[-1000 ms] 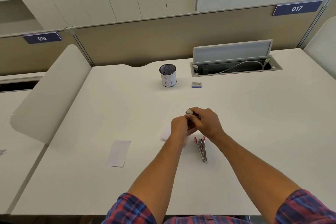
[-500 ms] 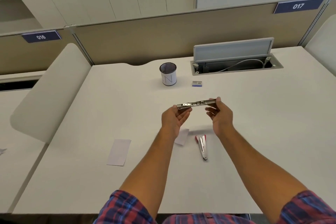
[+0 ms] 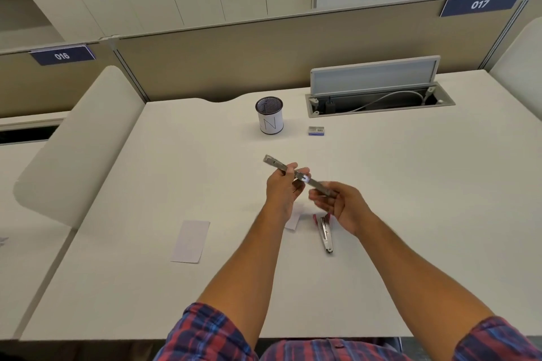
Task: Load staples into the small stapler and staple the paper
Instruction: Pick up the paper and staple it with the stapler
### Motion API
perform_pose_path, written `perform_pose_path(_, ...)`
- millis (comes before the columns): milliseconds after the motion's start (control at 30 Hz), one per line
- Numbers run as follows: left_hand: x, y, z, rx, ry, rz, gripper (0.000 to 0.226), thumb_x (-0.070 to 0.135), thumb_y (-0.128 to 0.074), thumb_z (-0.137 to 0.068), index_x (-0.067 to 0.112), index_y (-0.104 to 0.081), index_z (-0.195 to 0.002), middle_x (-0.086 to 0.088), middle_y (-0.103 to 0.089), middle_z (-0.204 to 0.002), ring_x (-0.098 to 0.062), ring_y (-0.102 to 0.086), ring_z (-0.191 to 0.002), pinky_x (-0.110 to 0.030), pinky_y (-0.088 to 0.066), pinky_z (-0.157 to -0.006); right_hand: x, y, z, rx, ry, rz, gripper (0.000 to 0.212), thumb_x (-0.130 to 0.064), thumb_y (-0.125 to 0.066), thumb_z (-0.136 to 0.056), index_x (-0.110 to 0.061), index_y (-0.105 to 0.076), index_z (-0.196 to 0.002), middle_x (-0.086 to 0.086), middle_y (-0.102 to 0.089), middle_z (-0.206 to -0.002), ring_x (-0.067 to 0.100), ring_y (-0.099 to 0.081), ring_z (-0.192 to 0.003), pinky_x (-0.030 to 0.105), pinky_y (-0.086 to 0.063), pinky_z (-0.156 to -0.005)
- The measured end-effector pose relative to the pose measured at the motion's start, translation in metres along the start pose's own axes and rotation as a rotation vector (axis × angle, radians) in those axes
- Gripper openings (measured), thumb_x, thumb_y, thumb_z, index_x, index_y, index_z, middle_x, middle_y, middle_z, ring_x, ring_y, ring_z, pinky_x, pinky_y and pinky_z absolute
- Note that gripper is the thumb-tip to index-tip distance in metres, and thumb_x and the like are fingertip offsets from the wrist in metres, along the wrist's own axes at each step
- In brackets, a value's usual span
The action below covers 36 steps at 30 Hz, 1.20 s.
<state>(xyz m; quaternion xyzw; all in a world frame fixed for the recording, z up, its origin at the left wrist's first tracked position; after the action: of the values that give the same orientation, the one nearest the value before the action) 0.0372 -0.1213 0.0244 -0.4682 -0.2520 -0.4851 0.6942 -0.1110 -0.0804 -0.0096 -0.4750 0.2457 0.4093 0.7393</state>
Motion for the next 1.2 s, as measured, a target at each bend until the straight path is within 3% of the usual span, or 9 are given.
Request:
perform_pose_path(100,0.012,-0.002,0.002,0.012,-0.033,-0.255,0.026,0.015,-0.038,-0.109,0.010,-0.061,-0.120,-0.006,-0.066,-0.078,-0.016,-0.059,-0.058,-0.028,-0.052,-0.058,-0.002,-0.003,0.001,-0.003,0.008,0.334,0.050,-0.041,-0.074,-0.082,0.001,-0.074,-0.108,0.020,-0.076,-0.098,0.027,-0.071,-0.077,0.029,-0.055,-0.063)
perform_pose_path(200,0.020,-0.006,0.009,-0.092,-0.082,-0.577,0.023,0.020,-0.045,-0.104,0.018,-0.062,-0.120,-0.008,-0.066,-0.076,-0.014,-0.043,-0.048,-0.024,-0.035,-0.046,-0.019,-0.004,-0.002,0.088,0.116,0.319,0.052,-0.054,-0.075,-0.084,-0.009,-0.074,-0.110,0.010,-0.069,-0.089,0.019,-0.061,-0.065,0.027,-0.046,-0.056)
perform_pose_path(400,0.021,-0.021,0.029,-0.334,-0.194,-0.874,0.015,0.034,-0.054,-0.101,0.041,-0.052,-0.114,-0.005,-0.076,-0.085,-0.016,-0.044,-0.048,-0.024,-0.036,-0.042,-0.034,-0.007,-0.007,0.008,0.215,0.192,0.040,-0.039,-0.062,-0.100,-0.003,-0.075,-0.114,0.004,-0.061,-0.076,0.014,-0.049,-0.058,0.026,-0.041,-0.054)
perform_pose_path(533,0.019,-0.024,0.033,-0.386,-0.323,-1.056,0.028,0.029,-0.056,-0.098,0.048,-0.050,-0.118,0.001,-0.073,-0.088,-0.002,-0.058,-0.059,-0.023,-0.046,-0.059,-0.029,-0.003,-0.009,0.004,0.185,0.175,0.035,-0.033,-0.069,-0.096,0.000,-0.079,-0.103,0.009,-0.068,-0.077,0.016,-0.058,-0.062,0.025,-0.052,-0.059)
perform_pose_path(633,0.016,-0.023,0.030,-0.375,-0.398,-1.117,0.030,0.032,-0.057,-0.099,0.052,-0.049,-0.120,0.005,-0.073,-0.084,-0.010,-0.065,-0.082,-0.026,-0.047,-0.071,-0.029,-0.003,-0.009,-0.012,0.206,0.216,0.033,-0.034,-0.071,-0.095,-0.002,-0.079,-0.102,0.016,-0.074,-0.086,0.023,-0.068,-0.073,0.028,-0.059,-0.067)
perform_pose_path(767,0.015,-0.021,0.024,-0.355,-0.431,-1.147,0.034,0.030,-0.057,-0.100,0.057,-0.048,-0.119,0.006,-0.072,-0.082,-0.010,-0.066,-0.083,-0.025,-0.051,-0.072,-0.031,-0.004,-0.006,-0.048,0.257,0.242,0.032,-0.030,-0.073,-0.094,-0.004,-0.077,-0.112,0.021,-0.075,-0.096,0.027,-0.072,-0.082,0.031,-0.060,-0.073)
perform_pose_path(933,0.012,-0.021,0.020,-0.344,-0.453,-1.266,0.033,0.029,-0.058,-0.099,0.049,-0.045,-0.121,-0.002,-0.067,-0.078,-0.020,-0.065,-0.072,-0.036,-0.056,-0.067,-0.035,-0.006,-0.003,-0.020,0.318,0.344,0.020,-0.015,-0.069,-0.096,-0.004,-0.076,-0.112,0.022,-0.077,-0.094,0.032,-0.075,-0.081,0.032,-0.062,-0.071)
perform_pose_path(1033,0.013,-0.024,0.021,-0.308,-0.500,-1.307,0.023,0.029,-0.059,-0.097,0.042,-0.044,-0.110,-0.001,-0.058,-0.067,-0.020,-0.054,-0.058,-0.035,-0.048,-0.056,-0.037,-0.006,-0.003,0.018,0.348,0.351,0.020,-0.010,-0.068,-0.096,-0.001,-0.075,-0.113,0.026,-0.076,-0.095,0.033,-0.074,-0.078,0.034,-0.062,-0.069)
perform_pose_path(1200,0.015,-0.022,0.026,-0.236,-0.577,-1.284,0.018,0.035,-0.059,-0.098,0.035,-0.040,-0.099,-0.003,-0.055,-0.060,-0.022,-0.048,-0.051,-0.034,-0.045,-0.051,-0.039,-0.006,-0.005,0.046,0.370,0.342,0.020,-0.006,-0.068,-0.096,0.000,-0.074,-0.113,0.025,-0.076,-0.090,0.031,-0.073,-0.072,0.033,-0.061,-0.065)
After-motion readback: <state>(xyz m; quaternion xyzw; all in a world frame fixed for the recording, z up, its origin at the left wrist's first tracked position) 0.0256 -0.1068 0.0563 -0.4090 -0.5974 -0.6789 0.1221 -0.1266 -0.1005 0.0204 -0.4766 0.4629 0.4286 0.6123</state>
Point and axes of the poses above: each hand's wrist, its own z-axis away from the middle knuckle, its own y-axis out of the back of the hand, x = y × z, the point moved 6 cm from there along -z, towards the middle knuckle
